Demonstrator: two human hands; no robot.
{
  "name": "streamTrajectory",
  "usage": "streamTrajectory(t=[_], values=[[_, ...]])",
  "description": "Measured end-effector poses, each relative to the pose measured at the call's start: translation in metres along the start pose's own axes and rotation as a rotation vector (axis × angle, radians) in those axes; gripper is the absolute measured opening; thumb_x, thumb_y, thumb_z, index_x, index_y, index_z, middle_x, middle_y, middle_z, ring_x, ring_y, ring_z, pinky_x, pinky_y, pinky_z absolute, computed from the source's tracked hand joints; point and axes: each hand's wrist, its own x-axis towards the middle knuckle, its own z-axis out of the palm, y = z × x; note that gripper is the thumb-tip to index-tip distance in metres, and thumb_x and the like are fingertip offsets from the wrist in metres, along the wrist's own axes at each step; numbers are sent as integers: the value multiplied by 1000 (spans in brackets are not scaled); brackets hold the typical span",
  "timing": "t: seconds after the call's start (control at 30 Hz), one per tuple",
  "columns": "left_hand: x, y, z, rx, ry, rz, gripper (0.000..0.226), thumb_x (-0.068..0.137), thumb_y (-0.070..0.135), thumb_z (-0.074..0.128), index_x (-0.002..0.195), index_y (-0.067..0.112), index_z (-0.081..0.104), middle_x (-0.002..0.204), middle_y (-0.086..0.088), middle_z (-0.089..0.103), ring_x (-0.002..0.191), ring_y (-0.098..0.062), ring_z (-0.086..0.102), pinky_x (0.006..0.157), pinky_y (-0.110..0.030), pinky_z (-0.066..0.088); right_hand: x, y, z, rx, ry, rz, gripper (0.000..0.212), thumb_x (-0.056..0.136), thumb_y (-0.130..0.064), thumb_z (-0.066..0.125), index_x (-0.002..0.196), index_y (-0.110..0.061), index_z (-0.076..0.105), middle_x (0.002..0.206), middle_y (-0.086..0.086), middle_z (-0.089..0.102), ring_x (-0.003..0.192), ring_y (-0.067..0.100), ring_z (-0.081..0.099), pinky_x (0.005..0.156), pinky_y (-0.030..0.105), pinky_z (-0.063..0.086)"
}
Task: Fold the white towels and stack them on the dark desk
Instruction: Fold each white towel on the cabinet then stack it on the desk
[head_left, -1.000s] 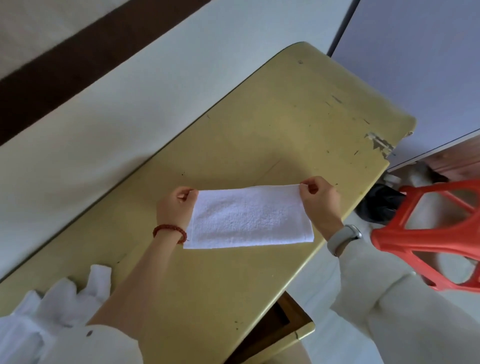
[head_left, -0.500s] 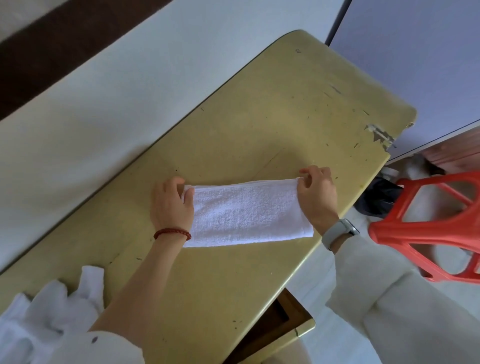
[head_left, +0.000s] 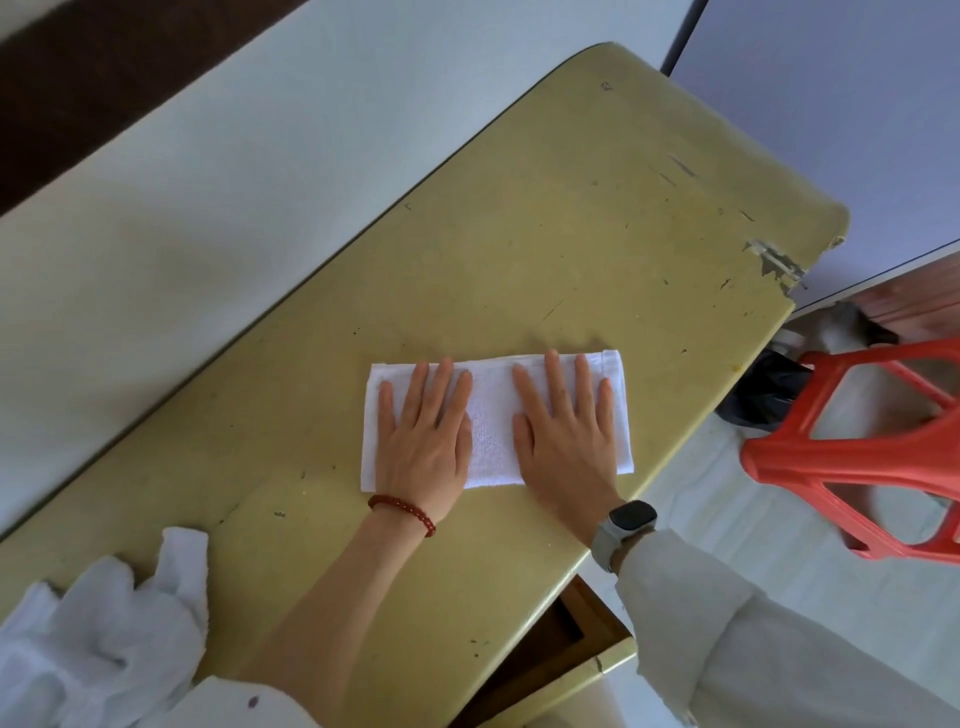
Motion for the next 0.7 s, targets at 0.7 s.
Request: streamTrajectory(t=[0.7], values=[[42,-5,-28,-98,176,-43,26,84,27,45,89,20,69,90,3,69,97,-25,62,94,-70,26,30,27,-21,198,315,-11,31,84,-23,41,100,-15,65,105,8,63,108,25,48,99,53,34]])
